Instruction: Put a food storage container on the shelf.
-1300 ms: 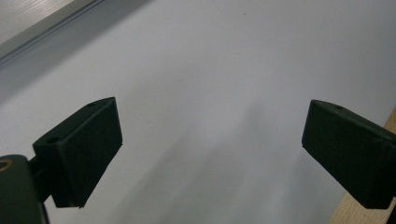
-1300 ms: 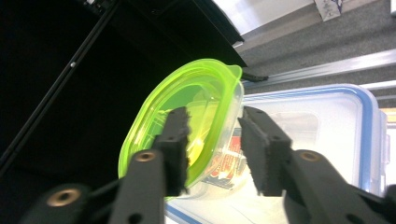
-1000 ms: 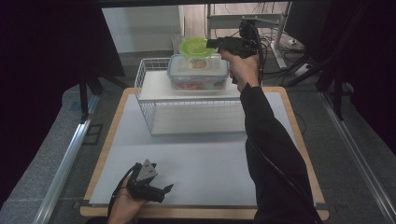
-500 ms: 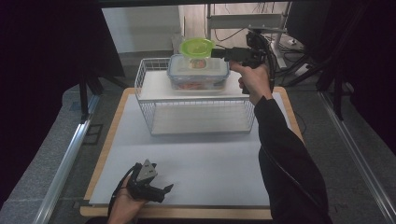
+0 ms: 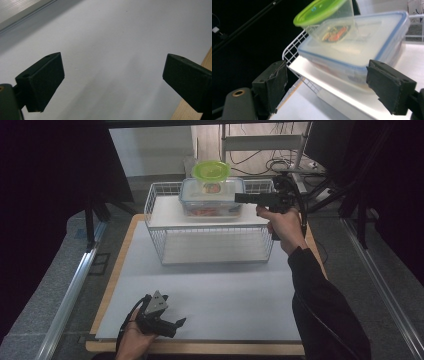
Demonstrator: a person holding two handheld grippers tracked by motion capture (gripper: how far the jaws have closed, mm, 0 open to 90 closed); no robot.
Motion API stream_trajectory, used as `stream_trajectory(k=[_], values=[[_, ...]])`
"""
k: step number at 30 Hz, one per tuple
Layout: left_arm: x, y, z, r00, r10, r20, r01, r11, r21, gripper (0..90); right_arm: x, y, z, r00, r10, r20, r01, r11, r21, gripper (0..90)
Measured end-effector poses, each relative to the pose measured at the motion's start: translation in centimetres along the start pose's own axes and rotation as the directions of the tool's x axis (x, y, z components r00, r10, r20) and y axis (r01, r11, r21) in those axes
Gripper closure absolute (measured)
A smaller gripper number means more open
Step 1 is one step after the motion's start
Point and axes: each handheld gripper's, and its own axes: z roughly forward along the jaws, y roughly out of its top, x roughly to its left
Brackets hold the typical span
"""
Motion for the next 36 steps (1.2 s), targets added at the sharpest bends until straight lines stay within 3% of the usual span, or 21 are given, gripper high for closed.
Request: stream_trajectory(k=[10,12,21,23,27,28,30,31,32,36], values=[[0.0,0.0,0.0,1.0000,0.000,0.004,0.000,1.0000,-0.010,3.1,0.4,-3.4,-1.1,0.9964,-0.083,0.021,0.082,0.996,0.028,11.9],[0.0,0.0,0.0,1.0000,0.000,0.004,0.001,0.9999,-0.012,3.1,0.6,-4.9,-1.5,0.9932,-0.114,0.023,0.113,0.993,0.039,10.5],[0.0,-0.1,0.1,1.0000,-0.004,0.002,0.004,0.9998,-0.022,2.8,0.7,-9.8,-2.6,0.9738,-0.220,0.057,0.217,0.974,0.060,6.5],[0.0,-0.1,0.2,1.0000,0.001,0.001,-0.001,0.9998,-0.018,2.7,0.7,-11.9,-2.9,0.9595,-0.267,0.090,0.260,0.962,0.080,6.0],[0.0,-0.1,0.2,1.0000,0.008,-0.003,-0.008,0.9998,-0.019,2.6,0.3,-14.9,-3.2,0.9516,-0.291,0.099,0.280,0.953,0.112,5.0],[0.0,-0.1,0.2,1.0000,0.008,-0.003,-0.008,0.9998,-0.019,2.7,0.3,-14.9,-3.2,0.9516,-0.291,0.099,0.280,0.953,0.112,5.0],[0.0,-0.2,0.2,0.9999,0.012,-0.008,-0.012,0.9998,-0.019,2.6,-0.1,-17.1,-3.2,0.9422,-0.319,0.103,0.303,0.942,0.141,3.6],[0.0,-0.2,0.2,0.9999,0.012,-0.008,-0.012,0.9998,-0.019,2.6,-0.1,-17.1,-3.2,0.9422,-0.319,0.103,0.303,0.942,0.141,3.6],[-0.1,-0.2,0.3,0.9999,0.009,-0.010,-0.009,0.9998,-0.019,2.6,-0.3,-18.5,-3.1,0.9397,-0.326,0.103,0.309,0.939,0.151,3.1],[-0.1,-0.2,0.3,0.9998,0.017,-0.007,-0.017,0.9997,-0.017,2.6,-1.2,-21.1,-3.1,0.9395,-0.331,0.090,0.313,0.935,0.164,3.1]])
